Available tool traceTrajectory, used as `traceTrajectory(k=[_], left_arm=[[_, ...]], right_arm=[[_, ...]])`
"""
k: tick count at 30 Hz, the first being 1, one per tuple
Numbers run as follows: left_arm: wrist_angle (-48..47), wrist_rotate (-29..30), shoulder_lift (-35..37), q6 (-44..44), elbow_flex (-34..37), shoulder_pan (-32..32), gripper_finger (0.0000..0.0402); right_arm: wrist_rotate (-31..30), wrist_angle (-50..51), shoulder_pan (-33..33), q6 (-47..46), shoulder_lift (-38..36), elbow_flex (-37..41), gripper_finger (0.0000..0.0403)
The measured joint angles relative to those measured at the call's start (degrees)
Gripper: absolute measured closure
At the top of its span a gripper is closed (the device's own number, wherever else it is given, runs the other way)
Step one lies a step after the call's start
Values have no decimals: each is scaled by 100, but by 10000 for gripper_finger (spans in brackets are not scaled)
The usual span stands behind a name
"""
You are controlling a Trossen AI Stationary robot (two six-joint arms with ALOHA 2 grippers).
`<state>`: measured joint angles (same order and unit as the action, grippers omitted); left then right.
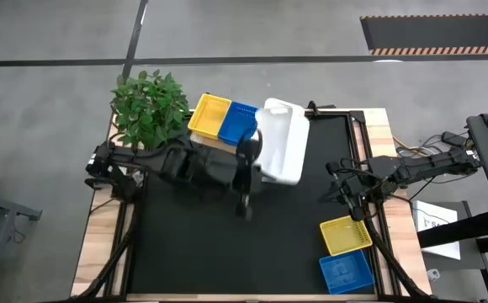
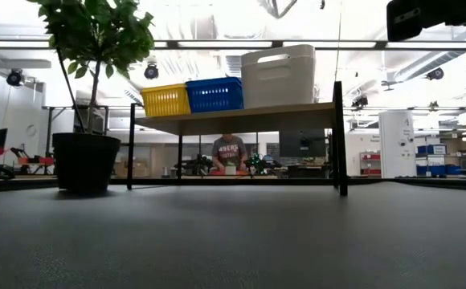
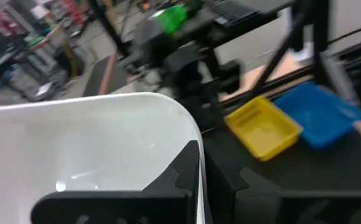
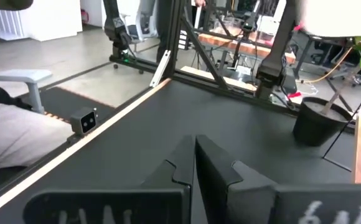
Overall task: Stack baskets on shelf by color
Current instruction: Stack the white bin on top of the other white bins on the shelf
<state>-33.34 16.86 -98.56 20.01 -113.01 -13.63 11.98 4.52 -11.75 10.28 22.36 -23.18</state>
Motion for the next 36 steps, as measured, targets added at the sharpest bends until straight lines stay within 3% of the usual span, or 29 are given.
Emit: traceTrajectory(k=[12,25,36], left_arm=[[-13,-42,2,26,9,1111,401],[33,-81,2,26,586,1147,401],[1027,13,0,327,1132,1207,401]], right_arm=[[-2,122,0,17,5,0,394],[-1,120,0,20,5,0,394],[-1,122,0,17,5,0,394]])
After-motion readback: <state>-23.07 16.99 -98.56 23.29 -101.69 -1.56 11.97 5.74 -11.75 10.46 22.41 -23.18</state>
